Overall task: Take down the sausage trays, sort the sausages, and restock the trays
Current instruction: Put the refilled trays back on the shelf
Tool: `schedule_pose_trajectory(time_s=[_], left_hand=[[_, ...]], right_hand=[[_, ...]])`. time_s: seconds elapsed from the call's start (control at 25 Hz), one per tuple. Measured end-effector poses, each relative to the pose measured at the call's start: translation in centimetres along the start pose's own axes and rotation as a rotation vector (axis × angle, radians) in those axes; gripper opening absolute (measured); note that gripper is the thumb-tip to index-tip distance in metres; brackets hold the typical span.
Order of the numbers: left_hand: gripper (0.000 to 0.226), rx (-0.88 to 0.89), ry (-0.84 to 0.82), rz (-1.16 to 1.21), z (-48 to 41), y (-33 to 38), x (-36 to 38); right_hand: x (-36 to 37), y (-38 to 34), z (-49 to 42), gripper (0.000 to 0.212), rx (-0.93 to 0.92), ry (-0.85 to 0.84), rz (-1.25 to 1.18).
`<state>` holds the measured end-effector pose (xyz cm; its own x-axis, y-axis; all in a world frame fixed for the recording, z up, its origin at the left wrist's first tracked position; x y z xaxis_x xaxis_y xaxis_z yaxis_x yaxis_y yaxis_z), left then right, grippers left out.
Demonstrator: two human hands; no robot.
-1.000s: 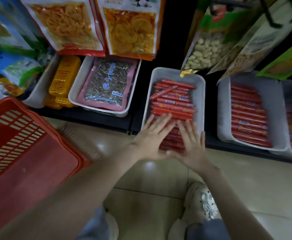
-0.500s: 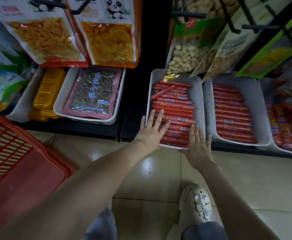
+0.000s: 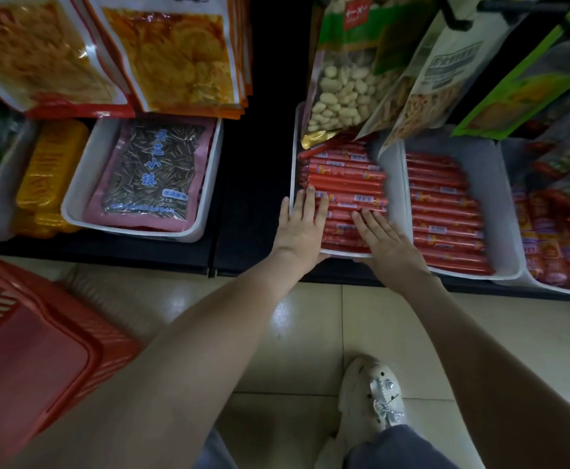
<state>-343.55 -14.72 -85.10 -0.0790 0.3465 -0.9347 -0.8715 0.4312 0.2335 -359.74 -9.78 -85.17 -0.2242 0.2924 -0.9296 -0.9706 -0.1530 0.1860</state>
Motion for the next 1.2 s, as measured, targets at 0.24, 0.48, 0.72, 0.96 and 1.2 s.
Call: schedule_pose_trajectory(time_s=[0.24, 0.48, 0.72, 0.96, 1.2], left_hand=[[0.089, -0.021, -0.049, 0.019, 1.7, 2.3, -1.4], [0.070, 0.054, -0.029, 0.071, 3.5, 0.6, -0.8], [0.065, 0.162, 0.043, 0.048, 2.9, 2.4, 0.7], [0.066, 0.013, -0.071, -0.142, 2.7, 2.0, 1.5], [0.071, -0.038, -0.075, -0.149, 4.3, 0.6, 0.7]], right_hand=[[-0.8, -1.0, 0.2, 0.085, 0.045, -0.112, -0.191], [-1.9, -0.8, 1.8, 0.093, 0.079, 0.010, -0.139], [1.6, 6.8, 5.0, 0.109, 0.494, -0.172, -0.264], [3.0, 4.6, 3.6, 0.053, 0.352, -0.029, -0.114], [3.4, 2.5, 3.1, 0.050, 0.262, 0.051, -0.039]])
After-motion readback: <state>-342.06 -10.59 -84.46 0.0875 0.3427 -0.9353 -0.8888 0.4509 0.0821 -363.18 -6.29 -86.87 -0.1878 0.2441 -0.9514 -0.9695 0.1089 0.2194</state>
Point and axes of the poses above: each hand's wrist, its own z-axis away from the middle knuckle, its own x-axis out of the palm, y = z × x, the point moved 3 cm from there along -z, towards the middle knuckle, and after that the axes turned 10 degrees about z, right-handed, at the moved point
